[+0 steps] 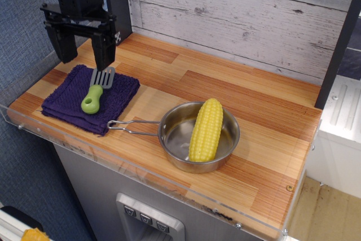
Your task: Pick up the spatula and put it above the pot.
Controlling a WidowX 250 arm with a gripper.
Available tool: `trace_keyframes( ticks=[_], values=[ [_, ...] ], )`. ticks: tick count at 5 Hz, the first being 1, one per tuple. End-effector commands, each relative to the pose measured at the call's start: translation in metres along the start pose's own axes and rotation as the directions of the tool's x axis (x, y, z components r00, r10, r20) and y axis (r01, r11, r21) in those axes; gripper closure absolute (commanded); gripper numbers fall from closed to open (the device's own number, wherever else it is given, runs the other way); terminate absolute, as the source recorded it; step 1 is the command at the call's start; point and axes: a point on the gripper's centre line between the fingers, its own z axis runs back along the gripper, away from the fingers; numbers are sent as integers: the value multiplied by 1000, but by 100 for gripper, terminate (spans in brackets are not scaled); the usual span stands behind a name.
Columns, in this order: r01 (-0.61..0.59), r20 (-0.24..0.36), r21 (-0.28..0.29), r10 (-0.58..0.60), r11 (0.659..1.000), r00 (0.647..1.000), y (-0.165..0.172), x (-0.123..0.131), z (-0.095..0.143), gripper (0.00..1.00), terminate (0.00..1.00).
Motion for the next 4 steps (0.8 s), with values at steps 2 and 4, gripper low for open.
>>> trace_keyframes(
  ticks=[2,4],
  values=[
    [-35,48,45,32,998,998,-7,3,-26,0,0],
    [-66,107,57,60,996,992,-5,4,-29,0,0]
  ],
)
